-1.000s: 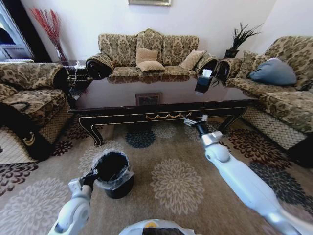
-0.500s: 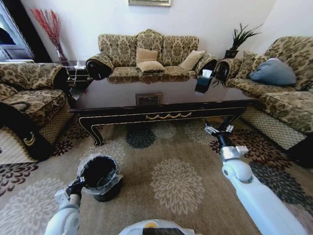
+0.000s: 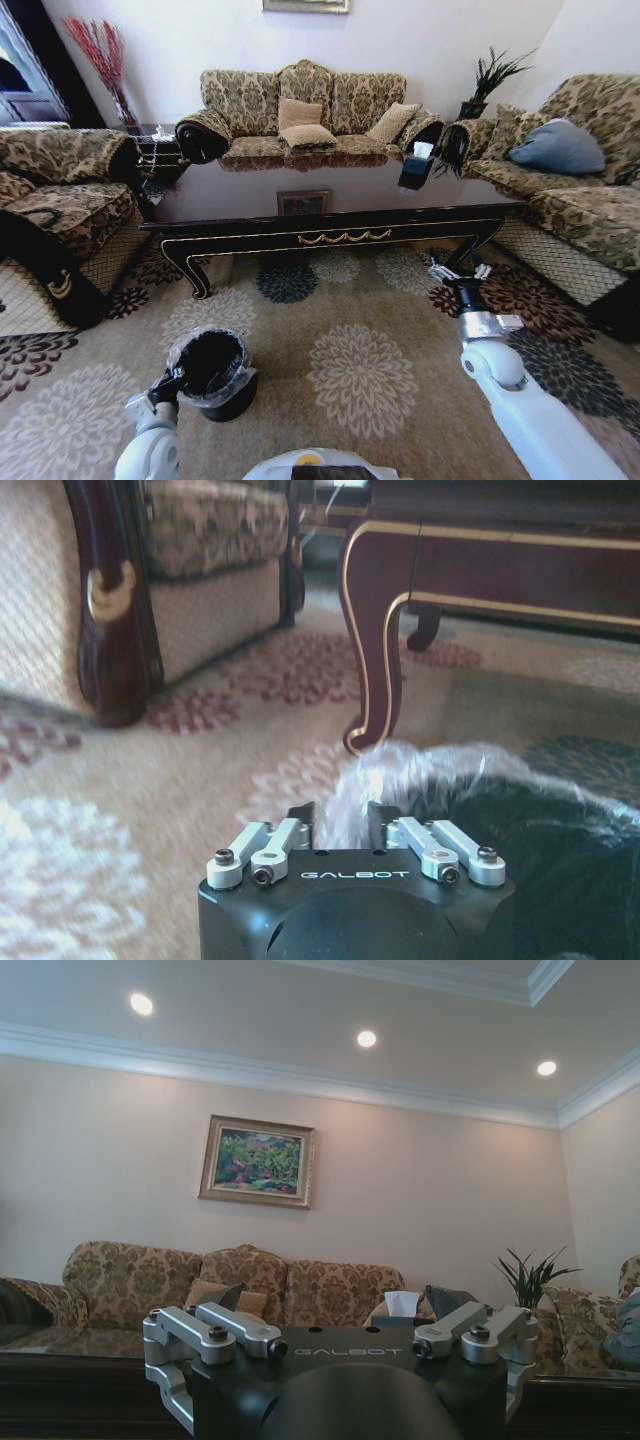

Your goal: Move to the front of the table and pick up the trash from the floor, then place it into the trash bin.

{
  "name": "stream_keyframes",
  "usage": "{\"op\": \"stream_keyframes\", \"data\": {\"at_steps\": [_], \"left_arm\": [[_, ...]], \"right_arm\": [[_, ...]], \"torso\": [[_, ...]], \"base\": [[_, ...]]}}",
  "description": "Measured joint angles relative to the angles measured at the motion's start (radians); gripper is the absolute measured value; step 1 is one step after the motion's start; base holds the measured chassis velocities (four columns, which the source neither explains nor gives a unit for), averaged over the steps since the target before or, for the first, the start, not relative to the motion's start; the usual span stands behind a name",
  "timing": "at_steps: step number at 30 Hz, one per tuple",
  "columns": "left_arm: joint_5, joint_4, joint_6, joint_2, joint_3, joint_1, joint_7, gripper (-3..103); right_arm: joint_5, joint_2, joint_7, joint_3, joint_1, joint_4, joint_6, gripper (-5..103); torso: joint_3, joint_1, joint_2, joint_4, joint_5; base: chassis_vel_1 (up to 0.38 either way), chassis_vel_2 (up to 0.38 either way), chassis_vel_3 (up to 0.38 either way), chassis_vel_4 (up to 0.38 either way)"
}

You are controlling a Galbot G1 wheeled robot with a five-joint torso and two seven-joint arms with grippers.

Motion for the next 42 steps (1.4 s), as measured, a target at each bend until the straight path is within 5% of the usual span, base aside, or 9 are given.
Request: {"op": "stream_keyframes", "data": {"at_steps": [3,10,14,19,30,42], "left_arm": [[0.134,-0.048,-0.031,-0.018,-0.026,0.045,0.020,46],[0.193,-0.169,-0.133,-0.065,-0.059,0.110,0.079,69],[0.251,-0.249,-0.303,-0.134,-0.093,0.146,0.178,85],[0.313,-0.327,-0.343,-0.201,-0.120,0.171,0.195,98],[0.326,-0.370,-0.381,-0.265,-0.131,0.182,0.207,100],[0.323,-0.368,-0.381,-0.264,-0.131,0.181,0.208,100]], "right_arm": [[-0.005,0.002,0.000,0.005,-0.012,0.006,0.000,100],[-0.001,0.007,0.001,0.012,-0.022,0.034,-0.001,100],[0.020,0.007,0.001,0.035,-0.049,0.091,-0.009,100],[0.031,0.016,-0.017,0.093,-0.102,0.179,-0.031,100],[0.083,0.057,-0.114,0.205,-0.216,0.290,-0.049,100],[0.085,0.057,-0.116,0.204,-0.216,0.289,-0.050,100]], "torso": [[0.000,0.000,0.000,-0.0002,-0.0001],[0.000,0.000,0.000,-0.0001,0.0000],[0.000,0.000,0.000,-0.0002,-0.0001],[0.000,0.000,0.000,-0.0003,-0.0001],[0.000,0.000,0.000,-0.0003,-0.0002],[0.000,0.000,0.000,-0.0001,-0.0002]], "base": [[0.000,0.000,0.000,0.000],[0.000,0.000,0.000,0.000],[0.000,0.000,0.000,0.000],[0.000,0.000,0.000,0.000],[0.000,0.000,0.000,0.000],[0.000,0.000,0.000,0.000]]}}
